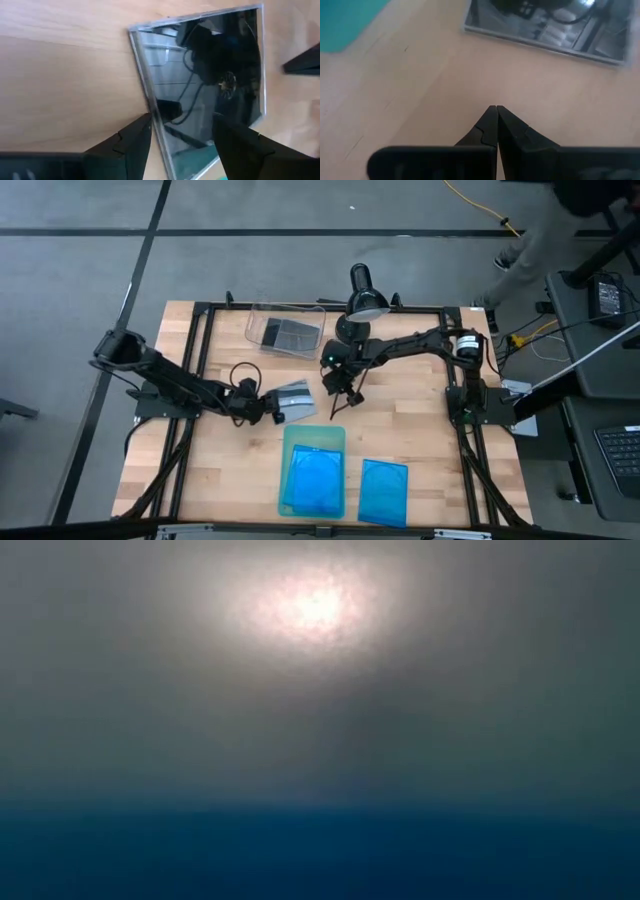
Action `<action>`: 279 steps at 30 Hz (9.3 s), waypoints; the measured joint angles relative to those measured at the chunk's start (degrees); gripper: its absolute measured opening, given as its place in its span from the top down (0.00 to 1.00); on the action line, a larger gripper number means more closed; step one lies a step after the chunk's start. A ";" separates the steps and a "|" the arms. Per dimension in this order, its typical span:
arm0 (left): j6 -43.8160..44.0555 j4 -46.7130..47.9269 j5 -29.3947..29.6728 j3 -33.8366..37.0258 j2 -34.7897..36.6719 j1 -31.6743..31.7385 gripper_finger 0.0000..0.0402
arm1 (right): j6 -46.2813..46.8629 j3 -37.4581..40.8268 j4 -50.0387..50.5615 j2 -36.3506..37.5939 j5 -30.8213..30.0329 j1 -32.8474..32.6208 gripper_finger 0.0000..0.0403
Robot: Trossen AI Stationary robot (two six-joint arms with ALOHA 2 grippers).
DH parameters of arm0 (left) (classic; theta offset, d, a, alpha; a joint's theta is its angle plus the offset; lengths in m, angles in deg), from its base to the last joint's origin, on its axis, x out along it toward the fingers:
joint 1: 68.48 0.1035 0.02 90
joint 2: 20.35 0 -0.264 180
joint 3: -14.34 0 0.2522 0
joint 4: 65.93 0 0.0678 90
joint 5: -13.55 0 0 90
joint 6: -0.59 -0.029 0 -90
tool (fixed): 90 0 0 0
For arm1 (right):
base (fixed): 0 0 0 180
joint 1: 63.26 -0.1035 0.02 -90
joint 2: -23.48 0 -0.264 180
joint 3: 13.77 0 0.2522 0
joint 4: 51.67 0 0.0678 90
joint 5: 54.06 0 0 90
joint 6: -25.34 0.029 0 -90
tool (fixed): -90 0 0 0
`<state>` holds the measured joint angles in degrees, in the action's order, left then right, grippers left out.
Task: Pick & place jewel cases by type
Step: Put the black CD case into the transparent bin
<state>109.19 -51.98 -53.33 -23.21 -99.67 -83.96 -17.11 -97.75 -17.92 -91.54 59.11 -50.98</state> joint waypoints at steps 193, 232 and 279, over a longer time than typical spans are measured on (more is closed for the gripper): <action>-115.82 6.03 -1.98 -35.31 27.33 11.08 0.97 | 33.16 21.84 -11.94 62.09 -13.73 5.93 0.99; -170.08 13.87 53.92 -47.26 5.62 -1.22 0.97 | 34.58 21.75 -9.33 60.74 -16.08 5.91 0.99; -69.06 13.90 0.99 -47.21 14.90 12.95 0.97 | 33.02 21.78 -7.74 60.74 -16.14 5.91 0.99</action>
<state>40.13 -38.08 -52.34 -70.42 -84.77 -71.01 15.92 -75.98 -25.66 -30.80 42.97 -45.06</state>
